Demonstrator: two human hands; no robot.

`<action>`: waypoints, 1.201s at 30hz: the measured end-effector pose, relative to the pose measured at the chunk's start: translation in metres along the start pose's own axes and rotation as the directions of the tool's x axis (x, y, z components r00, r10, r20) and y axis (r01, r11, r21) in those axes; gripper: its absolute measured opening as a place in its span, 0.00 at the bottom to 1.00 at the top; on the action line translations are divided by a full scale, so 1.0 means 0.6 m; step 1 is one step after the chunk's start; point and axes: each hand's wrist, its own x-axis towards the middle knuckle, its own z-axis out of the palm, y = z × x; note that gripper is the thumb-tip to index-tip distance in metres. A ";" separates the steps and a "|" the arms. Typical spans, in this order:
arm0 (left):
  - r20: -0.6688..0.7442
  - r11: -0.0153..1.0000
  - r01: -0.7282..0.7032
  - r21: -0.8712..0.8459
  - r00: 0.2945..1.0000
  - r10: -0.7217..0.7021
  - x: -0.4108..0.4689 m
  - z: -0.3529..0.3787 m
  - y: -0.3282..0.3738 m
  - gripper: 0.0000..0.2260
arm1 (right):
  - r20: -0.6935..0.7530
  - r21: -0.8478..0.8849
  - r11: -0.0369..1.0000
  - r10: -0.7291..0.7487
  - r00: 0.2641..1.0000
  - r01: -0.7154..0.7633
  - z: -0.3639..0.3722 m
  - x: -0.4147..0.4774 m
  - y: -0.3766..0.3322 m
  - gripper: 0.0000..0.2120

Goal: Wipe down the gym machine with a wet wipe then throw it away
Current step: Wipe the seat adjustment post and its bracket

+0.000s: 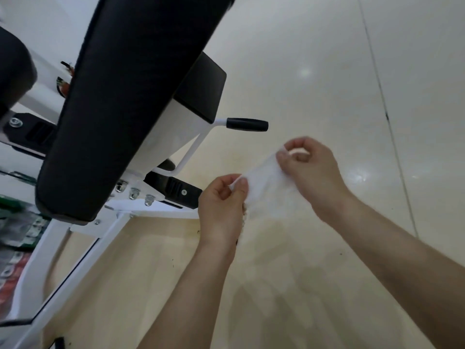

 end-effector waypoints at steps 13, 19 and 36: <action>-0.204 0.993 0.029 -0.117 0.977 -0.053 0.072 0.011 0.040 0.11 | 0.407 -0.603 0.499 -0.479 0.778 0.622 0.111 0.132 -0.031 0.16; -0.178 0.997 -0.001 -0.074 0.984 -0.012 0.071 0.011 0.045 0.11 | 0.361 -0.537 0.562 -0.521 0.773 0.630 0.079 0.120 -0.013 0.16; -0.371 0.954 -0.206 -0.218 0.922 0.115 -0.064 -0.045 0.111 0.06 | 0.160 -0.430 0.214 -0.938 0.307 0.877 0.051 -0.062 -0.095 0.11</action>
